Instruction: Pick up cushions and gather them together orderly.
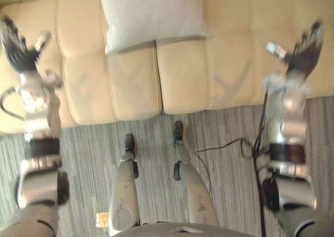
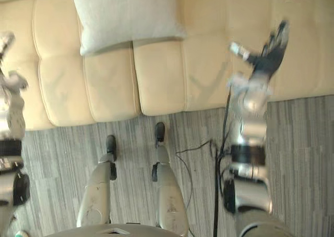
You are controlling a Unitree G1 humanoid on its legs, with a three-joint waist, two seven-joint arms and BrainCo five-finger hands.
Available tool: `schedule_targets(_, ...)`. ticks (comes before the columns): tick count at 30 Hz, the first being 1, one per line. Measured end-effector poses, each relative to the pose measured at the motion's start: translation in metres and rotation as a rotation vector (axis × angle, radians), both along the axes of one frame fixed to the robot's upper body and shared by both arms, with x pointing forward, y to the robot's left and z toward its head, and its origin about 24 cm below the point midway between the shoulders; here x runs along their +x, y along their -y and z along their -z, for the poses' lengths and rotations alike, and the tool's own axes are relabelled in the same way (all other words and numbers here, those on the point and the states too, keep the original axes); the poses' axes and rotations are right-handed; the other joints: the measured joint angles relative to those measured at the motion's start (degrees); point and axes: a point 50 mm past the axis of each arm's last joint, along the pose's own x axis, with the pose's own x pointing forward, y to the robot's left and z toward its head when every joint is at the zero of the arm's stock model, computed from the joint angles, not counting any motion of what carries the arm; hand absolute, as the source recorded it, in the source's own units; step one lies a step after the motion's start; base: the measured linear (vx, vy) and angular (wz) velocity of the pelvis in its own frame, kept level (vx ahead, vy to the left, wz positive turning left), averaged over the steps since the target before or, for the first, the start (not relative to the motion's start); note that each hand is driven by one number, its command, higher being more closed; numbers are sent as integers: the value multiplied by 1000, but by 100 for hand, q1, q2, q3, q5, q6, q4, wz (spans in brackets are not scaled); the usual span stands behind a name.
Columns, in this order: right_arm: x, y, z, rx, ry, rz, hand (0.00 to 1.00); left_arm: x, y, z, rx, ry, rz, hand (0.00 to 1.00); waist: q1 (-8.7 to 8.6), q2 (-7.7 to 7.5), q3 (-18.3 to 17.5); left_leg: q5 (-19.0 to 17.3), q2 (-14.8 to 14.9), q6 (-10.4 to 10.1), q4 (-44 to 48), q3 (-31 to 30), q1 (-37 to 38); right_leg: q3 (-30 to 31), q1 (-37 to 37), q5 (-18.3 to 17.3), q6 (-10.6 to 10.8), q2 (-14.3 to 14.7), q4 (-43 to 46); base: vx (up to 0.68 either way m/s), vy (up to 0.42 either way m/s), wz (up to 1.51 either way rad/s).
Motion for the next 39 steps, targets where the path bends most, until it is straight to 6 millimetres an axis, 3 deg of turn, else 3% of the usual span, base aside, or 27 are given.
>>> schedule_targets(1,-11,-3,26,23,-69,-2,0,-9,6,31,-50,-75,12,0,1,-6,-74,-45,-2,16,-5,28,152,4,133,-42,4,0,0,39,39,-10)
schedule_targets(3,-44,-17,94,77,-277,-23,0,-51,31,118,-220,-310,33,0,5,0,-418,-221,-6,73,-21,113,539,4,482,-315,-30,1,-1,40,28,-16)
schedule_targets(4,-52,-21,107,85,-324,-29,0,-61,37,134,-254,-360,38,0,11,3,-480,-243,2,74,-25,123,639,2,578,-346,-36,10,-2,57,28,-14)
schedule_targets(5,-69,-29,133,96,-424,-45,0,-84,50,166,-324,-466,49,0,16,2,-627,-277,9,79,-65,146,849,-3,765,-397,-49,18,-2,47,22,-8)
schedule_targets(6,-74,-33,141,96,-460,-53,0,-92,54,176,-346,-508,53,0,16,0,-691,-277,7,79,-97,159,924,-4,815,-407,-51,17,-2,48,26,-12)
schedule_targets(7,-87,-43,167,114,-568,-83,0,-113,65,205,-395,-630,61,0,16,3,-879,-302,10,81,-139,206,1122,-4,967,-451,-57,16,-3,25,20,-12)
schedule_targets(8,-89,-46,174,115,-604,-97,0,-119,68,214,-408,-673,68,0,21,8,-924,-313,12,79,-155,229,1200,-5,1026,-469,-60,14,-3,33,32,-20)
schedule_targets(10,-105,-65,214,146,-786,-164,0,-150,83,254,-472,-886,90,0,15,26,-1152,-353,14,81,-216,326,1540,-66,1285,-523,-51,-9,-4,24,28,-22)
schedule_targets(14,-128,-90,256,116,-1027,-265,0,-189,103,289,-507,-1137,114,0,41,40,-1478,-418,14,42,-421,545,2012,-63,1599,-633,-14,-21,-7,11,19,-23)
schedule_targets(18,-154,-91,284,139,-1196,-267,0,-200,99,298,-526,-1203,82,0,38,57,-1667,-407,-9,29,-632,576,2388,-45,1848,-672,12,-21,-27,21,23,-10)
schedule_targets(19,-169,-87,295,160,-1279,-249,0,-207,98,301,-543,-1230,66,0,24,55,-1770,-405,-27,26,-728,573,2525,-28,1928,-682,25,-19,-41,18,26,-4)
schedule_targets(24,-195,-73,309,200,-1407,-199,0,-223,92,308,-563,-1304,40,0,-33,23,-1807,-401,-79,22,-895,569,2911,15,2214,-741,81,-37,-5,40,47,-5)
schedule_targets(29,-186,-74,309,207,-1400,-201,0,-220,86,306,-568,-1292,27,0,-49,-69,-1582,-499,-56,105,-519,687,2930,17,1906,-1017,192,-89,959,-22,62,-7)
schedule_targets(30,-183,-75,308,206,-1396,-205,0,-220,87,306,-584,-1282,20,0,22,47,-1551,-452,58,168,-537,725,2883,2,1809,-1118,326,-82,1127,-45,31,-1)
schedule_targets(31,-175,-76,306,206,-1374,-210,0,-219,87,306,-605,-1268,5,0,3,12,-1547,-422,78,169,-459,700,2736,-258,1328,-1927,-28,-241,2713,-41,5,15)
schedule_targets(33,-180,-78,308,221,-1387,-206,0,-222,83,306,-606,-1269,-14,0,14,-138,-1548,-407,25,160,-273,519,2653,-517,1274,-2576,144,-703,4328,15,-108,52)
schedule_targets(34,-181,-83,311,237,-1403,-217,0,-221,77,304,-612,-1249,-39,0,40,-260,-1533,-405,-7,146,-53,412,2530,-620,1394,-2704,313,-884,4393,33,-164,49)
schedule_targets(35,-179,-84,311,237,-1399,-220,0,-220,77,304,-616,-1242,-45,0,49,-264,-1519,-384,5,117,-9,401,2460,-684,1413,-2731,316,-831,4311,-59,-208,20)
schedule_targets(36,-173,-85,309,233,-1382,-225,0,-217,81,303,-643,-1221,-52,0,144,-198,-1543,-270,160,133,-61,469,2320,-763,1525,-2722,338,-635,3708,-92,-124,-14)
schedule_targets(37,-168,-85,307,226,-1368,-225,0,-219,86,305,-666,-1219,-54,0,212,-5,-1577,-126,296,141,-192,571,2231,-750,1786,-2765,300,-459,3045,-109,-232,-30)
schedule_targets(38,-159,-85,304,217,-1349,-228,0,-216,89,304,-670,-1209,-45,0,256,-52,-1531,-38,320,28,-239,644,2129,-843,1842,-2923,72,-475,2774,-75,-179,-20)
schedule_targets(39,-152,-86,302,211,-1334,-234,0,-209,93,304,-663,-1208,-22,0,243,104,-1374,53,392,0,-219,621,2029,-943,1826,-2794,29,-372,2656,-157,-197,-2)
